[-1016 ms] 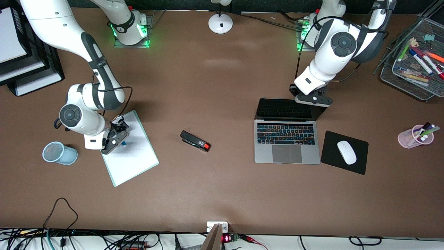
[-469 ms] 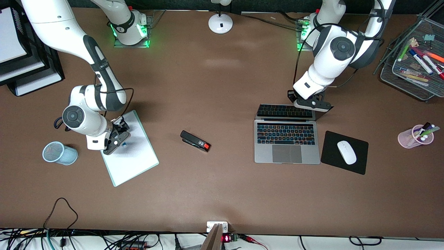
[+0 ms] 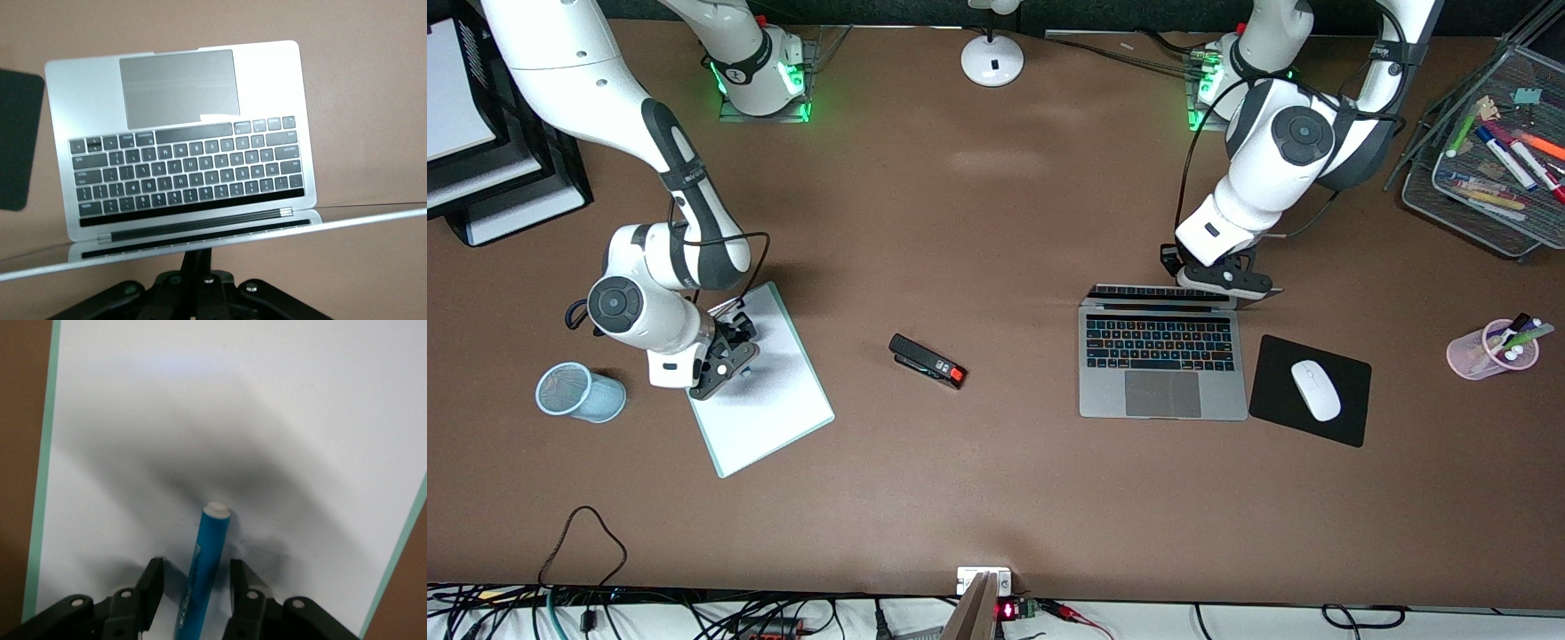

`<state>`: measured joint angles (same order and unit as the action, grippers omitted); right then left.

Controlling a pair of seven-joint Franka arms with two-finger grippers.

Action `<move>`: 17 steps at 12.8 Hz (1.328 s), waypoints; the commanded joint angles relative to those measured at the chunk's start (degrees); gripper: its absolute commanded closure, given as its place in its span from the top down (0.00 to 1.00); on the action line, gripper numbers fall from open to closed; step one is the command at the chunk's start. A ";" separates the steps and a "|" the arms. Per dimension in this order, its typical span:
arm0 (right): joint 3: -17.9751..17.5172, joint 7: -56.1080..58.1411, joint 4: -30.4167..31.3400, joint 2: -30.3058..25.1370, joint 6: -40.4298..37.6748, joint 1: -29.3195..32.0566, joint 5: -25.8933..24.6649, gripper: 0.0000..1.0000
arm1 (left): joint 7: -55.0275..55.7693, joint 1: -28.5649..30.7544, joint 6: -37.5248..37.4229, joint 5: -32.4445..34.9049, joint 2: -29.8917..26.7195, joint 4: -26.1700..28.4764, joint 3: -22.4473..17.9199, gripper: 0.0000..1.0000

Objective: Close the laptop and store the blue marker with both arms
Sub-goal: 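Grasp the blue marker with the right gripper while the left gripper pushes the lid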

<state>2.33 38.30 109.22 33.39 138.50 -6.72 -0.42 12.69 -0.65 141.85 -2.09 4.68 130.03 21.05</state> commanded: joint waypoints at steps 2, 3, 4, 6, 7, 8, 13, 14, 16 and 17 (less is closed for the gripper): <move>-0.13 -1.21 -1.11 0.71 0.19 0.13 -0.02 0.37 | -0.74 0.47 1.05 2.18 2.70 -2.94 -0.14 0.00; -0.13 -1.21 -1.54 1.06 0.10 0.21 -0.02 0.30 | -0.74 0.47 2.27 2.18 3.14 -3.21 -0.14 0.00; -0.13 -1.21 -1.81 1.23 0.10 0.22 -0.02 0.21 | -0.74 0.47 2.90 2.18 3.93 -3.38 -0.22 0.00; -0.13 -1.39 -2.42 1.24 -0.07 0.22 -0.02 0.06 | -0.74 0.47 3.87 2.70 5.16 -4.08 -0.31 0.00; -0.04 -1.39 -2.69 1.24 -0.07 0.22 -0.02 0.04 | -0.74 0.47 4.04 3.66 5.43 -4.52 -0.66 0.00; -0.04 -1.39 -2.69 1.15 -0.16 0.22 -0.02 0.01 | -0.74 0.47 4.22 4.72 6.04 -5.22 -0.75 0.00; -0.04 -0.42 -3.83 -0.60 -1.38 1.18 0.06 0.01 | -0.74 1.97 6.41 7.45 8.67 -6.54 -0.75 0.00; -0.04 -0.42 -4.53 -1.39 -2.52 1.18 0.06 0.01 | -0.74 1.97 6.94 7.45 9.29 -6.63 -0.75 0.00; -0.13 -0.25 -7.07 -2.36 -6.82 1.27 0.15 0.01 | -0.74 2.05 8.52 8.76 10.26 -6.72 -0.75 0.00; -0.13 0.10 -8.91 -2.71 -9.54 1.27 0.33 0.01 | -0.65 2.32 9.14 8.94 10.87 -6.72 -0.75 0.00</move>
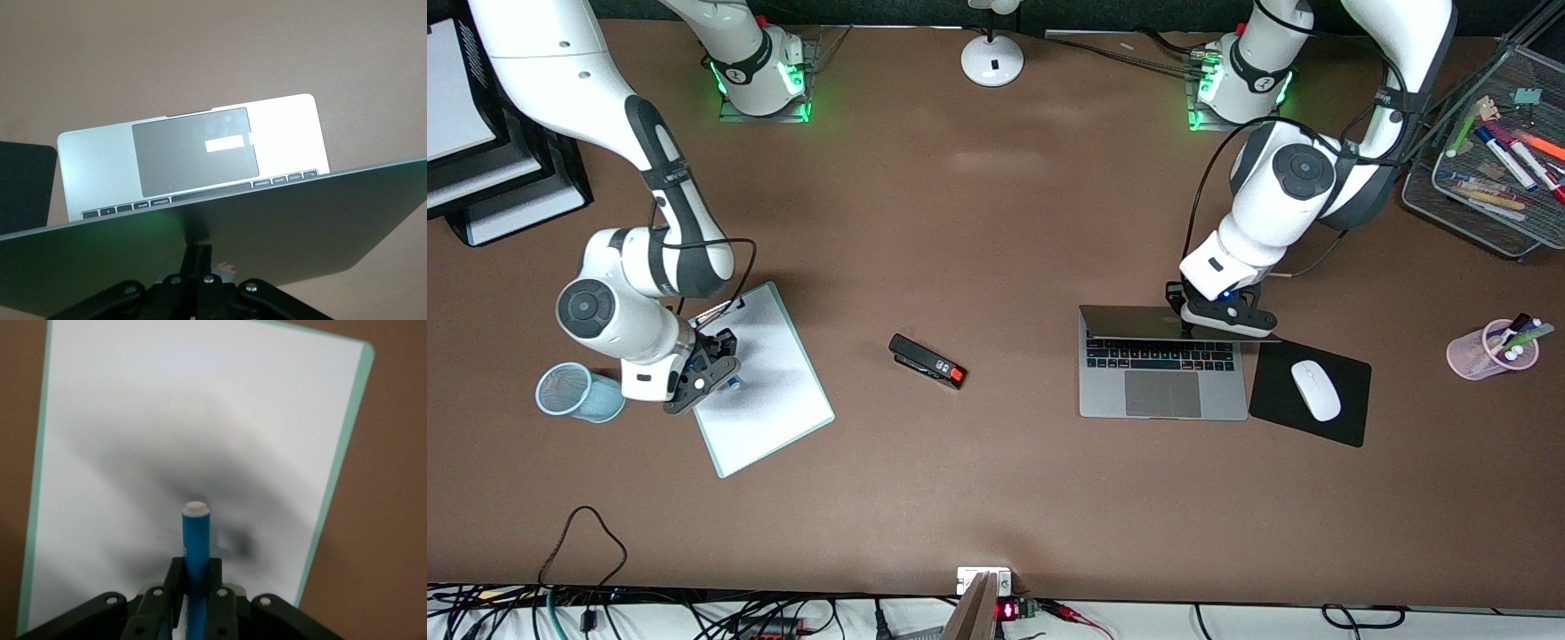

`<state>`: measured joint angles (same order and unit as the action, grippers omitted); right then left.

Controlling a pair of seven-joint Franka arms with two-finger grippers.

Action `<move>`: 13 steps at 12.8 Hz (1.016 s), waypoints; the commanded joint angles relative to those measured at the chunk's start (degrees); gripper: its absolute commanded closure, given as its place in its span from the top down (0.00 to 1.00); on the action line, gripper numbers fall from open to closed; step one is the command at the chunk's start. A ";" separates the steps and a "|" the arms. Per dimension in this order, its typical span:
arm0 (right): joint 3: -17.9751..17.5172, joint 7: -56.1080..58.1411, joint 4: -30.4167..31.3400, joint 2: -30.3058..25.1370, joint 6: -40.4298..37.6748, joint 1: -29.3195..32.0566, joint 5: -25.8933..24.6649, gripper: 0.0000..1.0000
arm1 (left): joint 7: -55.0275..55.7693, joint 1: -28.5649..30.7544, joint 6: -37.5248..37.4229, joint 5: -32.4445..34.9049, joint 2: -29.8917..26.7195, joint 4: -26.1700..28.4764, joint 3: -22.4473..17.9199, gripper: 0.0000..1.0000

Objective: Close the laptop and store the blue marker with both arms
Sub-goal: 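Carry the marker to the blue cup while the left gripper lowers the lid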

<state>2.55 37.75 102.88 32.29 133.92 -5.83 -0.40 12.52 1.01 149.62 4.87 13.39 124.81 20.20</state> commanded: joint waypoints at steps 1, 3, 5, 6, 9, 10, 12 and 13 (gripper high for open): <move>-0.35 1.09 -3.81 -1.96 -6.90 0.47 0.93 0.01 | -0.48 0.75 2.16 1.99 2.86 -1.59 0.10 0.00; -0.44 4.50 -5.66 -2.93 -10.06 1.78 4.52 0.01 | -0.57 0.84 2.87 2.08 4.36 -2.72 0.01 0.00; -0.35 10.21 -8.21 -3.63 -13.67 3.27 9.17 0.01 | -0.57 0.84 3.48 2.08 6.20 -3.95 0.10 0.00; -0.44 12.76 -9.79 -3.63 -15.86 4.15 11.19 0.01 | -0.57 0.75 3.66 2.08 6.99 -4.74 0.01 0.00; 0.00 17.86 -15.41 -3.63 -23.15 5.47 13.24 0.01 | -0.48 0.93 3.75 4.96 8.93 -6.06 -0.08 0.00; 0.00 20.14 -17.25 -3.72 -25.35 6.61 13.24 0.01 | -0.48 1.45 3.75 6.28 9.46 -6.94 -0.69 0.00; 0.00 26.72 -19.20 -4.16 -28.17 8.54 13.76 0.01 | -0.48 1.37 3.84 7.34 10.78 -7.73 -0.78 0.00; 0.00 30.93 -19.64 -4.25 -28.88 9.60 15.16 0.01 | -0.48 1.54 4.45 8.74 11.74 -8.17 -0.78 0.00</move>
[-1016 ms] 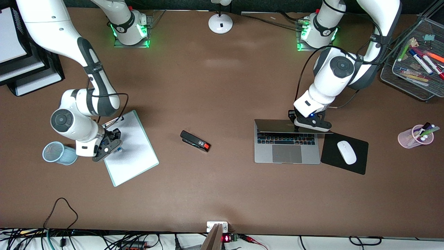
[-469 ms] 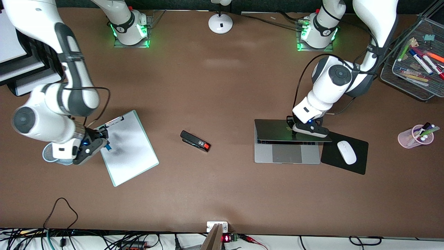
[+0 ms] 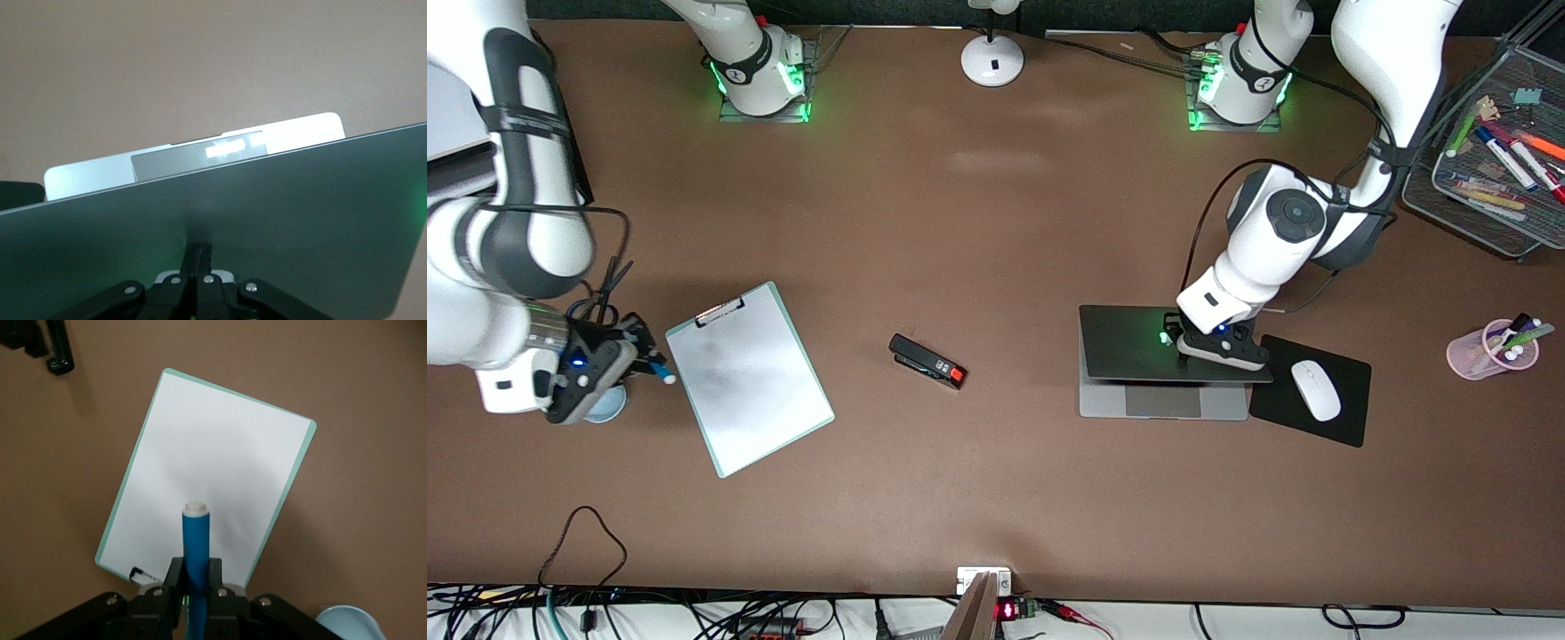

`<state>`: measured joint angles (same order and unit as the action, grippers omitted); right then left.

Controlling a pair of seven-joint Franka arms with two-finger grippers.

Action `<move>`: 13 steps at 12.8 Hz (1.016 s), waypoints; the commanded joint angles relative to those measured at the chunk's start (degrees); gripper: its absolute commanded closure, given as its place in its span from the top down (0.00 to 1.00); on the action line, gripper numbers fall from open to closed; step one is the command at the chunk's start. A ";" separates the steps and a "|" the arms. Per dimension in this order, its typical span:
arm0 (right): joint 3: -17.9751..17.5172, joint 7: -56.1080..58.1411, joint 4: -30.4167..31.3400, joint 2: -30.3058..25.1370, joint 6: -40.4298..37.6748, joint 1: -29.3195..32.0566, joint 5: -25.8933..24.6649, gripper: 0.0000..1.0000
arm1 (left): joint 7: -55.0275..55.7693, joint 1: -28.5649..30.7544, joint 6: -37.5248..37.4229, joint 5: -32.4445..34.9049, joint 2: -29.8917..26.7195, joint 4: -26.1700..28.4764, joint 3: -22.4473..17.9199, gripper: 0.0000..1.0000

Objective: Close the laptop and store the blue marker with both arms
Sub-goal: 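Carry the marker to the blue cup while the left gripper lowers the lid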

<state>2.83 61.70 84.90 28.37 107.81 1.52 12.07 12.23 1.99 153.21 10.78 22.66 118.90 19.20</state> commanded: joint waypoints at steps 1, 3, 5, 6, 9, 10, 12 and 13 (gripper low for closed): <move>-0.20 12.16 -1.93 -0.33 -2.87 3.65 4.34 0.01 | -0.19 0.65 2.08 3.19 3.17 -2.44 0.14 0.00; -0.28 20.44 -2.02 -0.51 -3.39 6.20 6.81 0.01 | -0.02 0.65 4.80 3.11 5.11 -2.70 0.14 0.00; -0.28 25.46 -2.11 -0.69 -6.37 8.57 9.18 0.02 | -0.02 0.65 5.52 3.20 6.87 -3.84 0.14 0.00; -0.28 28.97 -2.11 -0.77 -7.25 9.98 10.93 0.02 | -0.10 0.65 5.52 3.20 7.83 -4.28 -0.21 0.00; -0.28 36.71 -2.20 -0.60 -8.05 13.41 15.51 0.02 | -0.19 0.47 7.62 3.20 10.12 -5.43 -0.48 0.00; -0.28 39.35 -2.20 -0.60 -8.66 14.55 16.91 0.02 | -0.19 0.47 8.24 3.20 11.00 -5.52 -0.48 0.00; -0.28 45.50 -2.20 -0.25 -8.84 16.84 20.60 0.02 | -0.19 0.56 9.64 3.20 12.23 -5.78 -0.57 0.00; -0.28 47.44 -2.20 0.02 -9.11 17.98 22.27 0.02 | -0.19 0.47 9.91 3.20 12.58 -5.78 -0.57 0.00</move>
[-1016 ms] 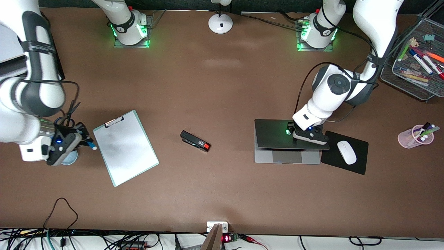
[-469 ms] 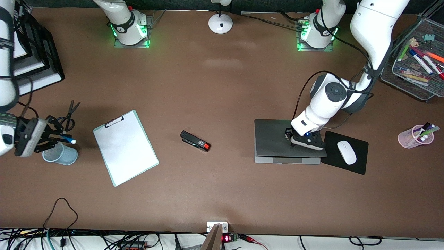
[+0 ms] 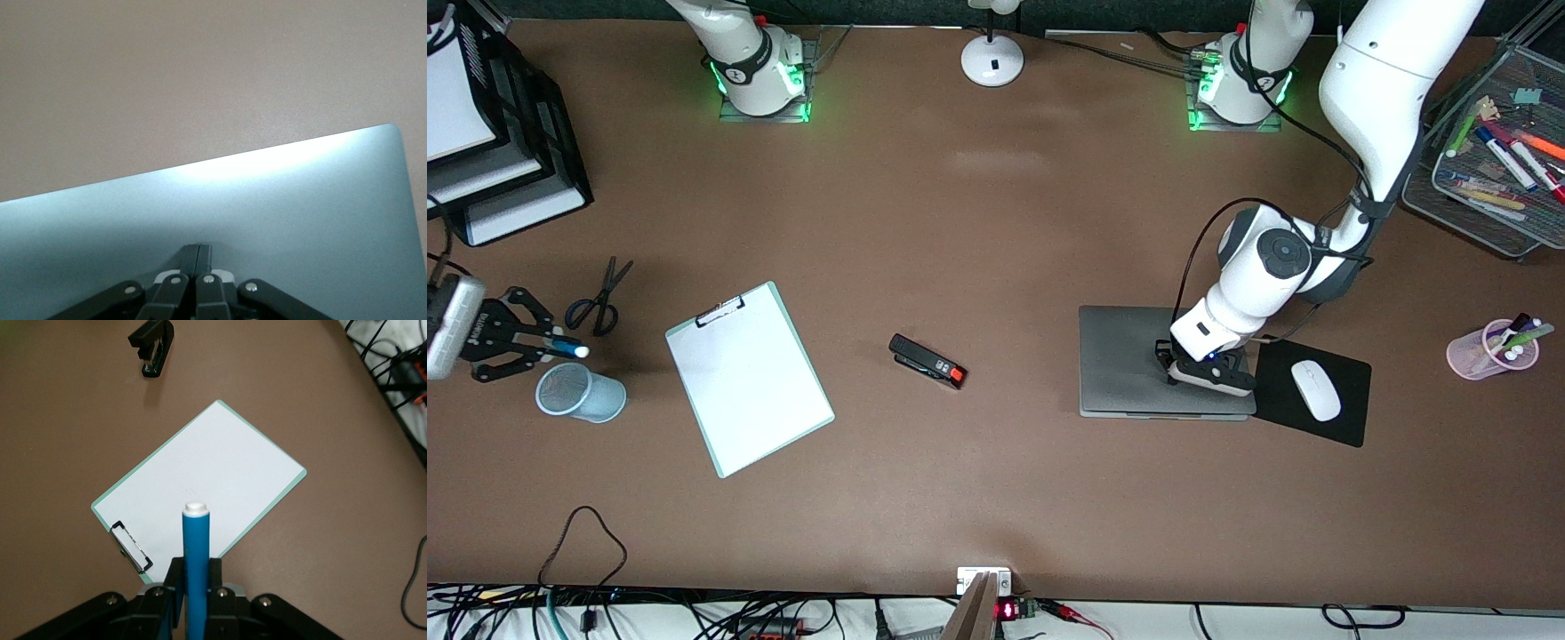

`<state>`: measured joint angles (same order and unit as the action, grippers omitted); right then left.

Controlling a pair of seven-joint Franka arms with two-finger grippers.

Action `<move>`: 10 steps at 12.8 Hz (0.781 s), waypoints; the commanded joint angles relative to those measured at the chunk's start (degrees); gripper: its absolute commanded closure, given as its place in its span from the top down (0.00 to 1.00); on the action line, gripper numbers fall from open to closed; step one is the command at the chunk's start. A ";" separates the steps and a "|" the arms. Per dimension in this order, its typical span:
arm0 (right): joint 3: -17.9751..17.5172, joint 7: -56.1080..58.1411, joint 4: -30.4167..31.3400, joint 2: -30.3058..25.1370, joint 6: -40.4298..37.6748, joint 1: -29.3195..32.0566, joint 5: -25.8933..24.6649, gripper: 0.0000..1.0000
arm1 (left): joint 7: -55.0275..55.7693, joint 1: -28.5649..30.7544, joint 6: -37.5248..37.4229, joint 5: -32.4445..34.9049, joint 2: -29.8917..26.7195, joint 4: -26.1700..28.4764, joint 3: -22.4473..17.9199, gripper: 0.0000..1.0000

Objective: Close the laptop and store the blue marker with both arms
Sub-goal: 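Carry the marker to the blue cup while the left gripper lowers the lid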

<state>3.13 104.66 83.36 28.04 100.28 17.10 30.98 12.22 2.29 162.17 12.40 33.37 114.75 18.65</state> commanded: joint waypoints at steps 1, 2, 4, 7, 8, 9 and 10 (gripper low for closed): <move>-0.67 6.59 -0.65 0.69 -2.45 3.45 4.86 0.02 | -0.10 0.17 1.30 1.57 2.22 -1.64 -0.02 0.00; -0.67 8.70 -1.17 1.22 -2.63 4.07 6.36 0.02 | -0.18 0.17 1.48 1.57 2.40 -1.64 -0.11 0.00; -0.76 12.74 -4.68 3.85 -4.90 5.83 9.78 0.02 | -0.18 0.08 1.48 1.57 2.67 -1.99 -0.46 0.00; -0.84 17.84 -6.54 7.10 -6.50 8.29 14.88 0.02 | -0.09 0.26 1.39 1.66 2.32 -1.99 -0.37 0.00; -0.84 19.34 -6.54 8.07 -6.68 9.08 17.16 0.02 | -0.01 0.26 1.30 1.66 1.97 -1.99 -0.37 0.00; -0.93 20.22 -6.54 9.04 -7.03 9.87 18.66 0.02 | 0.08 0.34 1.13 1.66 1.44 -1.99 -0.37 0.00; -0.93 21.19 -6.54 10.00 -7.81 10.23 19.72 0.02 | -0.01 0.43 0.52 1.75 0.31 -1.99 -0.37 0.00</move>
<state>3.10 123.52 79.18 35.34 94.94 25.54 47.93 12.22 2.30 163.37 12.40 35.12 113.34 18.27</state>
